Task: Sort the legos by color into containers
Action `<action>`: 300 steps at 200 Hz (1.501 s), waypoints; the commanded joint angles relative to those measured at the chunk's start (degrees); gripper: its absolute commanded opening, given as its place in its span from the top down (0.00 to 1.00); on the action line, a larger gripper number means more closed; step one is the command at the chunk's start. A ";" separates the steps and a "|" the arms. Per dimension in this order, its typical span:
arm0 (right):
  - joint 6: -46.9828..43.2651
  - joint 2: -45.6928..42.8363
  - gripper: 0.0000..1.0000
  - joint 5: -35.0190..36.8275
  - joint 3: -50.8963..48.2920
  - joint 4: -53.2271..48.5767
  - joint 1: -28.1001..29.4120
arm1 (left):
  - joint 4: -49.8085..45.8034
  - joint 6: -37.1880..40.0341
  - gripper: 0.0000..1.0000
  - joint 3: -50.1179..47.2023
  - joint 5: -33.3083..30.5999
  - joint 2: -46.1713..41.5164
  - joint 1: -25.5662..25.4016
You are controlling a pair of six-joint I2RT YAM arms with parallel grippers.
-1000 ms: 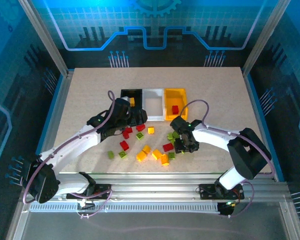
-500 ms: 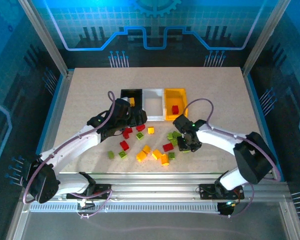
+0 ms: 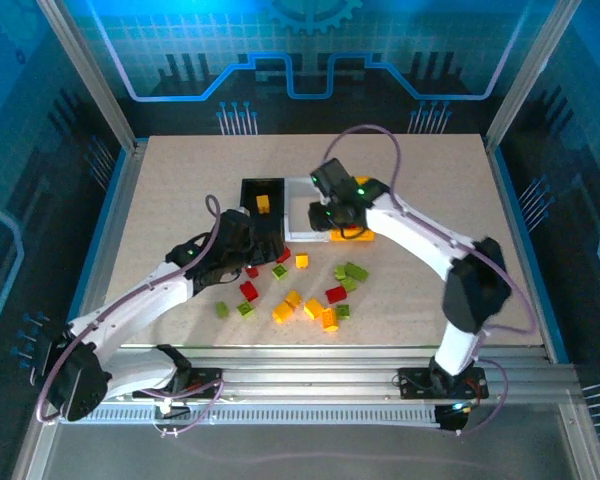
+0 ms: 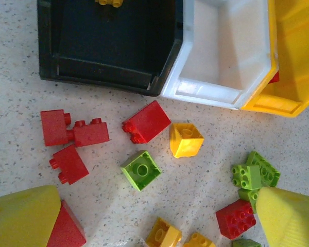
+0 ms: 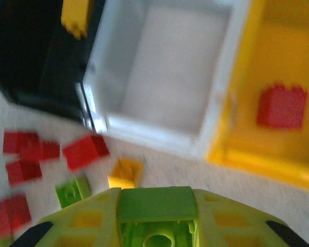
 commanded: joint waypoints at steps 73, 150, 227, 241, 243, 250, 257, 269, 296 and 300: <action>0.10 26.57 0.53 2.08 28.90 -9.52 -1.41 | -4.66 -2.16 0.01 -2.56 -1.14 -3.68 0.05; 2.85 12.55 0.37 0.00 14.95 -2.75 -1.77 | -7.46 -2.17 0.01 -2.30 -1.95 1.38 0.19; 5.16 -0.39 0.38 -0.87 -4.24 3.24 -2.42 | -11.77 -5.44 0.25 -4.07 -3.63 10.72 -2.09; 5.43 -1.44 0.38 -1.34 -5.83 3.92 -2.80 | -12.02 -6.26 0.25 -5.25 -4.52 11.24 -2.10; 5.43 -1.65 0.38 -1.36 -6.13 3.98 -2.82 | -11.86 -6.31 0.25 -5.49 -4.46 11.24 -2.10; 5.43 -2.10 0.38 -1.31 -6.81 4.31 -2.86 | -10.99 -6.49 0.25 -6.31 -4.29 11.54 -2.11; 5.52 -2.25 0.38 -1.31 -7.19 4.41 -3.04 | -10.14 -6.53 0.25 -6.91 -4.01 12.08 -2.17; 5.61 -2.69 0.38 -1.45 -7.95 4.53 -3.26 | -9.19 -6.78 0.27 -7.46 -4.01 13.79 -2.18; 5.52 -3.32 0.38 -1.61 -8.71 4.76 -3.60 | -4.99 -6.69 0.32 -8.70 -3.93 17.60 -2.10; 5.55 -3.49 0.38 -1.70 -8.76 4.75 -3.66 | -4.13 -6.80 0.32 -8.89 -3.84 17.80 -2.11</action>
